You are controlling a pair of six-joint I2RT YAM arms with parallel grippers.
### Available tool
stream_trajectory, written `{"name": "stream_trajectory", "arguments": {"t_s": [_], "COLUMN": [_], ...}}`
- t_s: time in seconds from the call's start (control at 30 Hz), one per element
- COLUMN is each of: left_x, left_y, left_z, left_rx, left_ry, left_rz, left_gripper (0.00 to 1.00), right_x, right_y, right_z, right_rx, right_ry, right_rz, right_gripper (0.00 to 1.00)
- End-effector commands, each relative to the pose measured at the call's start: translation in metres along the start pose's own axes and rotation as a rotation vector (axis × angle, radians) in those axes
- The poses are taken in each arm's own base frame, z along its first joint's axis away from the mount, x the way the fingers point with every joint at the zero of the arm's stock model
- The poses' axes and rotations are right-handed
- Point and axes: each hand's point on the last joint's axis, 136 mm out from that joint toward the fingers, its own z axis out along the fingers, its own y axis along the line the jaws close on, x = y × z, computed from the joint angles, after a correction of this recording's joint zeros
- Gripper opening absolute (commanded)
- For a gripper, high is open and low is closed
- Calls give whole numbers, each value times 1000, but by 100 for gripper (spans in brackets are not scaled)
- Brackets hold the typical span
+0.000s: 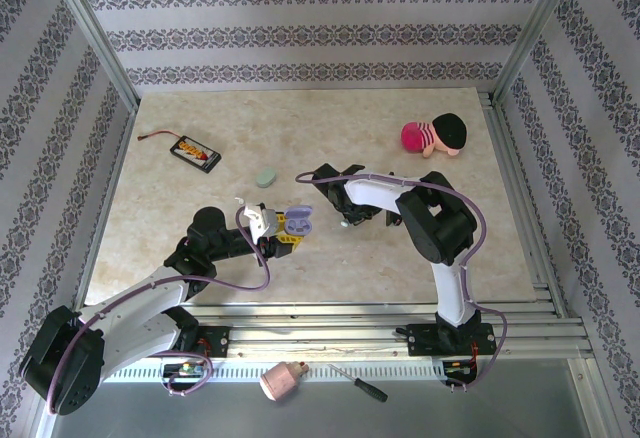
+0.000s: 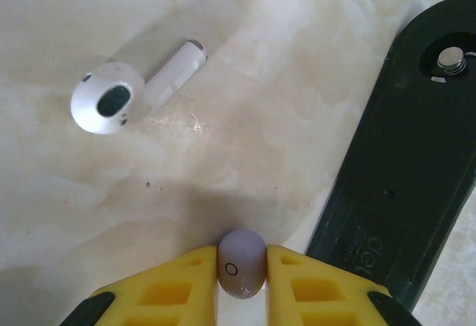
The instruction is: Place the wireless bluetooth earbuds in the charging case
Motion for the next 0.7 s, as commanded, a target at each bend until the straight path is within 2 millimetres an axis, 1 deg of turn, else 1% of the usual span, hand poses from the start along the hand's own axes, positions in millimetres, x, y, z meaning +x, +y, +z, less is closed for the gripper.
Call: {"name": "stream_trajectory", "arguments": {"t_s": [0.0,0.07,0.17,0.4,0.5,0.67], "left_x": [2,3,2,4,6,8], "left_y": [-5,-5,-5,-6,-5,-3], "left_z": [-1,0,0,-1,0,3], "left_rx": [17,17,17,17,16,20], "left_ry": [0,1,2,-3,-2,-1], "left_rz": [17,16,15,11,10,9], "left_gripper": [14,14,14,14,14,14], "right_x": [5,2,1,0,0,-3], "right_y": [2,4,11,31,36,39], "right_z": [-3,-11,-23,-60,-72,-86], "right_rx": [-8,-61,-186,-614,-772,-945], "right_ry": [7,-20,-39,-43,-42,-43], "right_rz": [-6,21,65,260,348,464], "right_gripper": [18,18,18,18,17,16]}}
